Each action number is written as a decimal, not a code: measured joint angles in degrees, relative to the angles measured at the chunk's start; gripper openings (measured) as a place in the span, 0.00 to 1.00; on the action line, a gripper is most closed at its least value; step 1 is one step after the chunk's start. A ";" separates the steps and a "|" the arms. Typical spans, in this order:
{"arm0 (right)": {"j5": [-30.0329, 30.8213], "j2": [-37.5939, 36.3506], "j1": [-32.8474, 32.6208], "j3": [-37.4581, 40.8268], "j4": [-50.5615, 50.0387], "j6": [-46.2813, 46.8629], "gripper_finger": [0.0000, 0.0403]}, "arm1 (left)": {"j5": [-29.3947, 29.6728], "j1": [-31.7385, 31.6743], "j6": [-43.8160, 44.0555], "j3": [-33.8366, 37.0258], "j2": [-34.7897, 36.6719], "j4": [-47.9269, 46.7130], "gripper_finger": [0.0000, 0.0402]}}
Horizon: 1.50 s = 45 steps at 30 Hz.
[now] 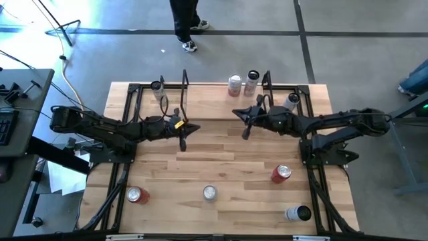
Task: Place canned beverage on shelf
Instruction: Put the right red soda can on the shelf
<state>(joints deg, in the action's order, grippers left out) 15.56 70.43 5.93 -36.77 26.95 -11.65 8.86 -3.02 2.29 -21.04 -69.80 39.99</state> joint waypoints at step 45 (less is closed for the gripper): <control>-1.23 -6.69 -12.18 -31.99 -77.13 31.12 0.49 | 14.19 23.26 7.59 0.04 -2.51 0.54 0.00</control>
<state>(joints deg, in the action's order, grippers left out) 14.33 63.75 -6.25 -68.77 -50.18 19.47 23.04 20.24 9.88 -20.99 -72.31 40.53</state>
